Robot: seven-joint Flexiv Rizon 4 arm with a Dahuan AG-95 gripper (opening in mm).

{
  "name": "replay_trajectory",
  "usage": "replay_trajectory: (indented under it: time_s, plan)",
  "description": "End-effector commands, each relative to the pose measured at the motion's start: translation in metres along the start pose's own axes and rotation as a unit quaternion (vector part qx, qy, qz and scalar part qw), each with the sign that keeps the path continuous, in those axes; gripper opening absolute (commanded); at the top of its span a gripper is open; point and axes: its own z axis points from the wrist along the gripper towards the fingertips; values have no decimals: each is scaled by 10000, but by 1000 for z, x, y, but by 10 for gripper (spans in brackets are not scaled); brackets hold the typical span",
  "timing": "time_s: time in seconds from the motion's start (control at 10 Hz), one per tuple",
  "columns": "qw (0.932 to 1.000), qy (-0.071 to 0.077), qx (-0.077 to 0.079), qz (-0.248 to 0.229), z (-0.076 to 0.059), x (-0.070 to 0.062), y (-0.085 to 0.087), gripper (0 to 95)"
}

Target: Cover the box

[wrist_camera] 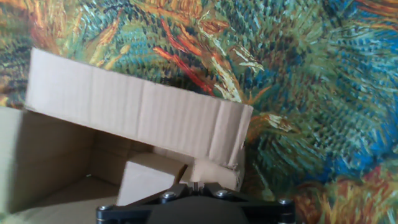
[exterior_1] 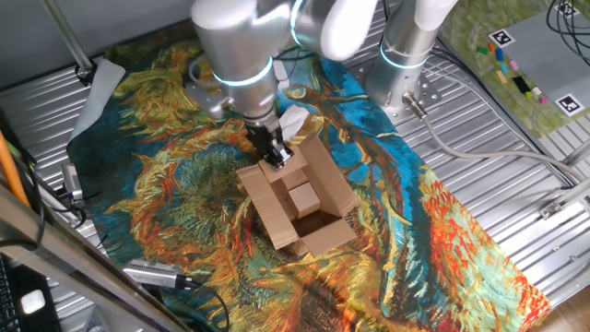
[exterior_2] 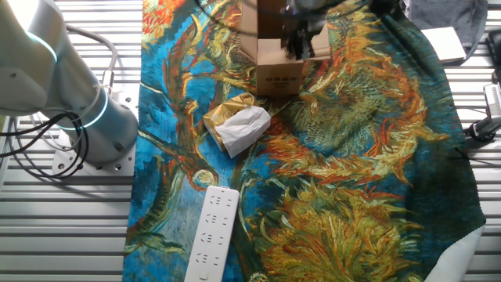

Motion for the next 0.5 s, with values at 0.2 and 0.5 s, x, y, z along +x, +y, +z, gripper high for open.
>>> replay_trajectory:
  time_s: [0.2, 0.5]
  plan:
    - [9994, 34, 334, -73, -20, 6, 9, 0]
    - [9991, 75, 401, -149, -27, 10, 13, 0]
